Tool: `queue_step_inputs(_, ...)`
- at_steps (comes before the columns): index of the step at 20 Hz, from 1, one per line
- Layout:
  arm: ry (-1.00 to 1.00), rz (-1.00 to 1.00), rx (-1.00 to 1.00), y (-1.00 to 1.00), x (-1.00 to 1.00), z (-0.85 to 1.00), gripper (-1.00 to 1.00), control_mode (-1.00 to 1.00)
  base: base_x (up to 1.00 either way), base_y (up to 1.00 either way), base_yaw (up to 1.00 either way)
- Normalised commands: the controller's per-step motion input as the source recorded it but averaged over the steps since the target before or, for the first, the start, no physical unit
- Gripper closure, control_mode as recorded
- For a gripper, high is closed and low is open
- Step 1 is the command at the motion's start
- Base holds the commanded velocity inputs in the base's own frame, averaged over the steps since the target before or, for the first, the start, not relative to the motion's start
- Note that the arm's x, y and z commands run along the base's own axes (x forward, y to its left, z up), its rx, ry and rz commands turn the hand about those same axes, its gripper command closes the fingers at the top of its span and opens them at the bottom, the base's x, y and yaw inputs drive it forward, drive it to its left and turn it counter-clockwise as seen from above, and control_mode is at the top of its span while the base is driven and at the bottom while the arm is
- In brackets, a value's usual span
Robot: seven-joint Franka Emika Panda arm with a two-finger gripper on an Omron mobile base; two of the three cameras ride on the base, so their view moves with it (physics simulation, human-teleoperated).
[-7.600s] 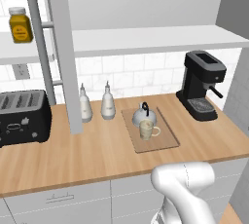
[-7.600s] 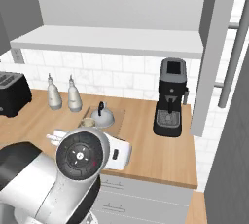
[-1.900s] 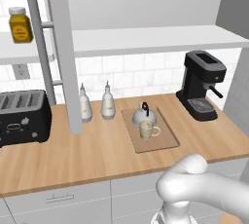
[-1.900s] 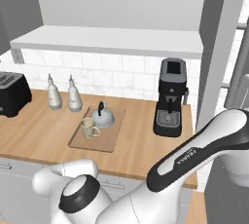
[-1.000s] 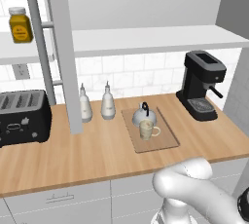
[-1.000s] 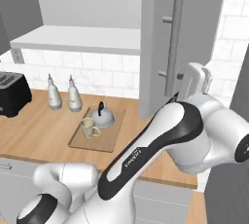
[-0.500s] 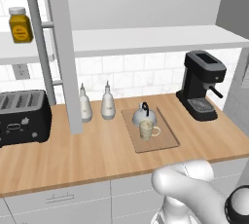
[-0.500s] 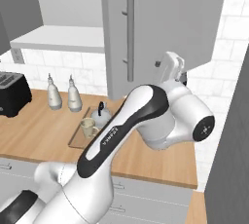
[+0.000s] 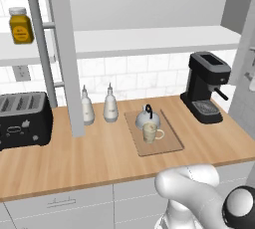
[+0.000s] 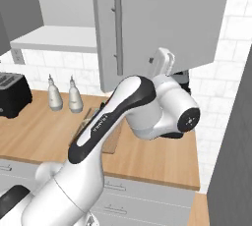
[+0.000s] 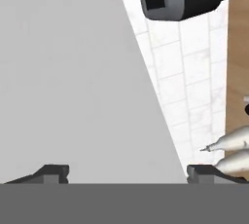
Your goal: Pick the kettle from the counter and place it on the tray. Then pick the mug from the cabinet and place it on the tray. Then close the cabinet doors.
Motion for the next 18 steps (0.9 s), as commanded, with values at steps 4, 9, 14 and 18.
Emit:
queue_step_inputs(4,0.15,0.01,0.0,0.14,0.67,0.0,-1.0,-1.0,0.0,0.0,0.0)
queue_step_inputs(9,0.13,0.01,0.0,0.11,0.68,0.0,-1.0,-1.0,0.0,0.0,0.0)
queue_step_inputs(14,0.13,0.0,0.0,0.06,0.66,0.0,-1.0,-1.0,0.0,0.0,0.0)
queue_step_inputs(18,0.17,0.0,0.0,0.16,0.75,0.0,-1.0,-1.0,0.0,0.0,0.0)
